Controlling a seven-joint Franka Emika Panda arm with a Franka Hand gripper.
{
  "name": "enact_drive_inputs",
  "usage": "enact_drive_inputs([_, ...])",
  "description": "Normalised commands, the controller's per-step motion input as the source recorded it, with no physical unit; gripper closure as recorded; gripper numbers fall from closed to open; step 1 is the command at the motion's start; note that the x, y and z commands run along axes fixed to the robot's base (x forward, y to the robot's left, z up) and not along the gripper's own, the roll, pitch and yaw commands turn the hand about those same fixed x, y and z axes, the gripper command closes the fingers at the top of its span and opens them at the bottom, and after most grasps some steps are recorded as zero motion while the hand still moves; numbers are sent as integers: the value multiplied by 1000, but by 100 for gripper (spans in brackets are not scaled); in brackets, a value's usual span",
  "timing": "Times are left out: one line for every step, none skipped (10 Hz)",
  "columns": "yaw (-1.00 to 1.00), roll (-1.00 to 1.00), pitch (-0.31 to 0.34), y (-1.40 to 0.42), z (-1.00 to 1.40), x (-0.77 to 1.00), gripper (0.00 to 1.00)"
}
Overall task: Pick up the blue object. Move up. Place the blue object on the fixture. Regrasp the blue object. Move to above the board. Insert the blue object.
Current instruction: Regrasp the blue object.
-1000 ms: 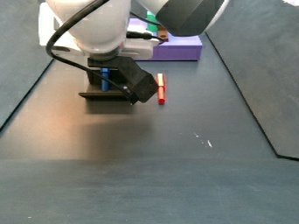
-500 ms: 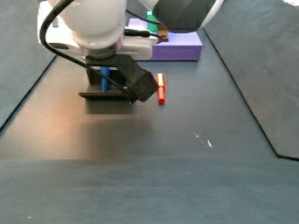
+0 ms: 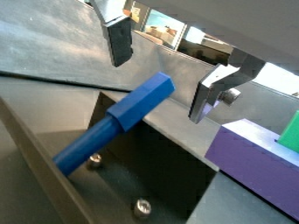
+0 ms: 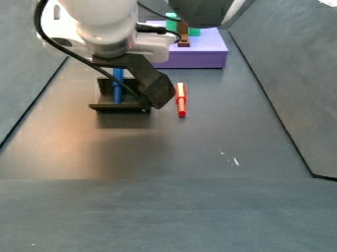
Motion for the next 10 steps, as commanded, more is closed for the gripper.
enact_drive_inputs([40,160,0,0,189,91,0])
enact_drive_inputs([37,246,0,49,280,97,0])
enact_drive_inputs([43,263,0,57,343,117,0])
enact_drive_inputs([51,194,0,69,360,180,0])
enact_drive_inputs([63,206,0,63,334,180,0])
enact_drive_inputs([74,237,0,69,334,177,0])
enact_drive_inputs([77,289,0,86,357,143,0])
enact_drive_inputs([89,349,3,94,363,129,0])
enact_drive_inputs([109,394,0,86,311,154,0])
enact_drive_inputs([157,551,6,80,206,157,0])
